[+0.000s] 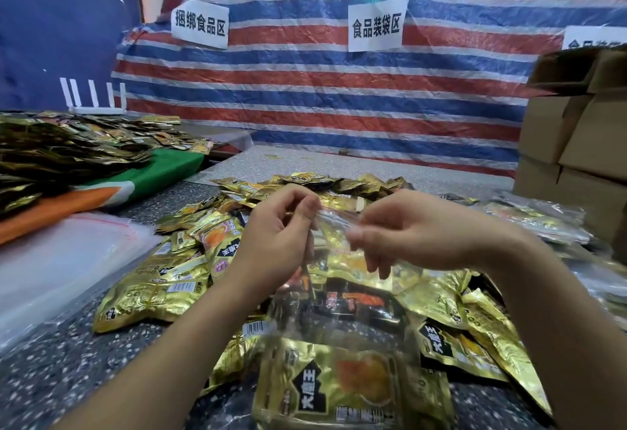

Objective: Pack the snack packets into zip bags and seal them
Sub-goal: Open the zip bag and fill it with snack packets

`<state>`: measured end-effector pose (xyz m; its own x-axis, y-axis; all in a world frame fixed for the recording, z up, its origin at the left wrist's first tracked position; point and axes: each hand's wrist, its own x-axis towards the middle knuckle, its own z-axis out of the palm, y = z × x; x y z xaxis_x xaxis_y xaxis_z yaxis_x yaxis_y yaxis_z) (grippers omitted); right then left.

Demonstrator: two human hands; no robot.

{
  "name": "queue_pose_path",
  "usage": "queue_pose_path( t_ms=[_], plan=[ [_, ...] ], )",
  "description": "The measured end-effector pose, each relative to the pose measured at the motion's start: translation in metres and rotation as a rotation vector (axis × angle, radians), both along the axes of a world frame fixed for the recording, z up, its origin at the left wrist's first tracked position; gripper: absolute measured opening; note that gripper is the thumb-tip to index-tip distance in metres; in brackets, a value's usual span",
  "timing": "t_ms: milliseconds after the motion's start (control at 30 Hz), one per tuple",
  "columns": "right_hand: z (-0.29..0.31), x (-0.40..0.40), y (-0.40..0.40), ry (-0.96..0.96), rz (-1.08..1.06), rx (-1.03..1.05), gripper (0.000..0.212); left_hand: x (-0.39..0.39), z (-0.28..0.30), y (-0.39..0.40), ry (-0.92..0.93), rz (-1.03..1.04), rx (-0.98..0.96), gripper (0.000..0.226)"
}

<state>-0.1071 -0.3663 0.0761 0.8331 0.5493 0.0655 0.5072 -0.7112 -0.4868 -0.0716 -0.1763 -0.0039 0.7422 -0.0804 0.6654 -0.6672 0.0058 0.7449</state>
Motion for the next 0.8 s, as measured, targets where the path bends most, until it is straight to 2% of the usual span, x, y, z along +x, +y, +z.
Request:
queue_pose_path(
  t_ms=[100,267,467,600,733,800],
  plan=[
    [0.001,-0.002,-0.003,-0.101,0.025,-0.01,0.018,0.0,0.002,0.001,0.016,0.003,-0.016,0.025],
    [0.0,0.002,-0.003,-0.184,-0.021,0.061,0.011,0.0,0.005,0.004,0.026,-0.012,0.007,0.026],
    [-0.002,0.005,-0.005,-0.179,-0.017,0.071,0.009,-0.002,0.006,0.004,0.005,0.01,0.043,0.046],
    [-0.001,0.004,-0.007,-0.131,0.025,0.12,0.018,-0.001,0.005,0.004,-0.013,0.096,0.061,0.039],
    [0.0,0.008,-0.013,-0.019,-0.01,0.36,0.029,-0.001,0.004,0.004,-0.025,0.098,0.02,0.035],
    [-0.001,0.015,-0.016,-0.083,-0.11,0.519,0.03,-0.001,0.002,0.004,-0.048,0.142,0.016,0.033]
  ],
)
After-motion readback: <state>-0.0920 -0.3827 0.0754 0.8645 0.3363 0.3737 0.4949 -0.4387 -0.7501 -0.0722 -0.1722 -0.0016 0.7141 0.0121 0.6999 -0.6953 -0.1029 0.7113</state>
